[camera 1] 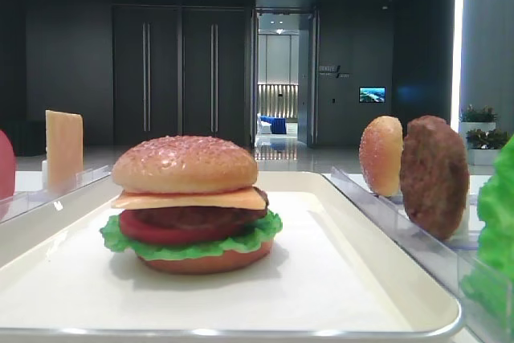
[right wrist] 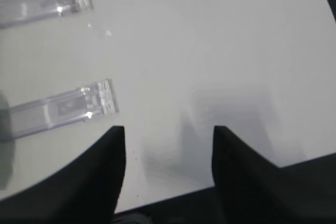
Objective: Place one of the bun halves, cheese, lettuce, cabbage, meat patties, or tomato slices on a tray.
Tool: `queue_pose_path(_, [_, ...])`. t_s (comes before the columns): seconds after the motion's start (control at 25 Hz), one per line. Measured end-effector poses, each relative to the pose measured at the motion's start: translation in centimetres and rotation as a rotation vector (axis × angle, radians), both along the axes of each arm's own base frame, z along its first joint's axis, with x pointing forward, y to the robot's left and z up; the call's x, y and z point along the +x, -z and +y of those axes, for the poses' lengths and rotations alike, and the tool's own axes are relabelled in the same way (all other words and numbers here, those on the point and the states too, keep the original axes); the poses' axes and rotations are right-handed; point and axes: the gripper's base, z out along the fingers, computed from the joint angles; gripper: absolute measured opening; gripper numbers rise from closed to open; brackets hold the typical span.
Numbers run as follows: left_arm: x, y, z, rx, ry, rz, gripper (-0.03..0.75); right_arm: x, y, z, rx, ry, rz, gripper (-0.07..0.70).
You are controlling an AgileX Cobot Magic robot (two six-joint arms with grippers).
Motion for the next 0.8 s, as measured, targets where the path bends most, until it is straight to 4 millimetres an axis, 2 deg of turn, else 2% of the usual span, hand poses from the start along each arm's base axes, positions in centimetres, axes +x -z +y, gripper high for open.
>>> queue_pose_path(0.44, [0.0, 0.0, 0.0, 0.000, 0.000, 0.000, -0.001, -5.6, -0.8, 1.3, -0.099, -0.044, -0.376, 0.360])
queue_pose_path(0.8, [0.0, 0.0, 0.0, 0.000, 0.000, 0.000, -0.001, -6.1, -0.7, 1.4, -0.105, -0.043, -0.405, 0.350])
